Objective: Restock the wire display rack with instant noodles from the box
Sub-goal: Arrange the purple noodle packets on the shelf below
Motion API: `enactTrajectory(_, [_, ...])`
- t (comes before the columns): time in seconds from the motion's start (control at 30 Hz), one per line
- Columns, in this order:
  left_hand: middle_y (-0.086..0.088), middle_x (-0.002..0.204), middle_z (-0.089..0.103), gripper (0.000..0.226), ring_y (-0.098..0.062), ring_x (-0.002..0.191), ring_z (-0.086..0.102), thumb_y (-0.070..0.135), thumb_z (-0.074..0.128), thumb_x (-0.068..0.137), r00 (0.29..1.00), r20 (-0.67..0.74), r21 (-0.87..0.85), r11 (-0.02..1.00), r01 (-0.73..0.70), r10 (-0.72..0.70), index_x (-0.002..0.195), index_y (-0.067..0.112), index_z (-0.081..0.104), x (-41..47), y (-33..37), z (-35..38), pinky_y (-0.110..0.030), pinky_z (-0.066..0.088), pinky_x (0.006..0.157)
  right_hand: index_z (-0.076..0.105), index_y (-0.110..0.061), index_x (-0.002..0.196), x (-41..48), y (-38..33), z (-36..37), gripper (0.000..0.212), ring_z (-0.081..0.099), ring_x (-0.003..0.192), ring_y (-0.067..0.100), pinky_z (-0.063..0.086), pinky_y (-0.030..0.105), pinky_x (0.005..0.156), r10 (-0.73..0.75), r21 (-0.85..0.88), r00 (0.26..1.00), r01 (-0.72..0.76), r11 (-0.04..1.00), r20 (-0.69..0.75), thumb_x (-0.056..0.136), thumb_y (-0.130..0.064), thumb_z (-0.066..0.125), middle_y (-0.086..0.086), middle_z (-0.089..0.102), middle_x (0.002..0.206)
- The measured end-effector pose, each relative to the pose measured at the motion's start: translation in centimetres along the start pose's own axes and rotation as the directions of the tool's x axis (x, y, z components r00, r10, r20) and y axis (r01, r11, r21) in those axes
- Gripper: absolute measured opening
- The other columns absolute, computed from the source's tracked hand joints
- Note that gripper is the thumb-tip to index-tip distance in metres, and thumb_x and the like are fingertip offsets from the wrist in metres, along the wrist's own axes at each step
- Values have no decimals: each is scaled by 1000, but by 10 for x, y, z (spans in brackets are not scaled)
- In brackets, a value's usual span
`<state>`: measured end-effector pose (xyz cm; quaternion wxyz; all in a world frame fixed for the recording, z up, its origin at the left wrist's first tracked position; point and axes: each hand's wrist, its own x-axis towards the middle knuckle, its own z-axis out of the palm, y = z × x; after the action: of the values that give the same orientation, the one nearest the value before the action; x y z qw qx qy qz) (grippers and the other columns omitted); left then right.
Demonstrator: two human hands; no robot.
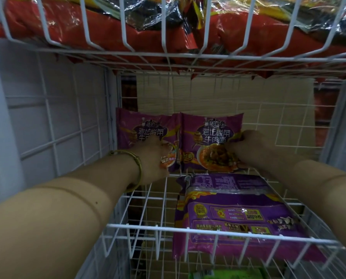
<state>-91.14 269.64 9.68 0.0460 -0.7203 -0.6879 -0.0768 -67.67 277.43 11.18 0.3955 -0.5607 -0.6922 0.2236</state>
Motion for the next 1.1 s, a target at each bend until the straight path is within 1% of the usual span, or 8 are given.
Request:
enactTrajectory(0.13, [-6, 146, 27, 75, -27, 131, 38, 35, 59, 94, 1000, -23, -7, 1000, 8, -9, 156, 24, 18, 0, -4, 0, -31, 34, 111, 64, -13, 73, -1, 2, 0, 24, 61, 67, 18, 50, 33, 63, -7, 0, 1000, 7, 1000, -1, 83, -31, 75, 10, 66, 73])
enactTrajectory(0.37, [-7, 144, 29, 74, -23, 128, 40, 33, 58, 96, 992, -128, -97, 995, -18, 6, 156, 21, 17, -3, -1, -8, -20, 30, 102, 68, -6, 94, 0, -1, 0, 31, 69, 83, 32, 60, 51, 77, -7, -17, 1000, 7, 1000, -26, 86, -36, 70, 16, 70, 91])
enactTrajectory(0.53, [-7, 154, 22, 77, -24, 138, 32, 32, 57, 97, 992, -123, -117, 993, -2, -12, 157, 22, 9, -6, 0, -10, -22, 27, 108, 64, -9, 87, -1, -1, 1, 23, 71, 75, 32, 61, 50, 75, -21, 7, 1000, 21, 1000, 6, 92, -32, 65, 13, 68, 84])
enactTrajectory(0.73, [-7, 151, 28, 79, -25, 137, 33, 32, 57, 97, 993, -119, -131, 991, -19, 3, 157, 27, 7, -5, 1, -10, -24, 29, 108, 67, -6, 99, 2, -1, 4, 34, 71, 88, 37, 58, 51, 83, -24, -20, 1000, 24, 999, 0, 91, -38, 63, 19, 71, 102])
enactTrajectory(0.83, [-9, 143, 36, 78, -25, 130, 40, 34, 58, 96, 993, -116, -134, 991, -22, 7, 157, 28, 11, -4, 0, -9, -24, 31, 102, 67, -5, 94, -2, -3, 2, 27, 73, 80, 34, 60, 51, 80, -19, 9, 998, 19, 1000, 62, 93, -32, 65, 18, 72, 95])
enactTrajectory(0.9, [-9, 139, 41, 76, -24, 125, 44, 35, 59, 95, 992, -123, -146, 989, -29, 11, 157, 30, 15, -4, -1, -9, -21, 31, 95, 68, 0, 94, -1, -1, 2, 24, 72, 86, 35, 58, 53, 85, -28, -1, 995, 28, 1000, 93, 89, -24, 71, 22, 71, 96])
enactTrajectory(1.0, [-7, 140, 46, 72, -20, 121, 47, 29, 60, 95, 989, -145, -157, 987, -47, 24, 156, 25, 21, -5, 1, -11, -14, 28, 86, 70, -3, 88, 1, 0, 1, 20, 67, 82, 26, 56, 37, 79, -38, -29, 997, 40, 999, 71, 84, -21, 76, 15, 70, 88])
enactTrajectory(1.1, [-4, 139, 52, 67, -20, 121, 50, 21, 58, 95, 983, -183, -147, 988, -55, 27, 154, 23, 28, -6, 2, -13, -13, 28, 83, 67, -9, 81, 5, 1, 1, 24, 64, 82, 22, 52, 34, 74, 2, 13, 999, -3, 1000, 40, 81, -30, 79, 9, 67, 83])
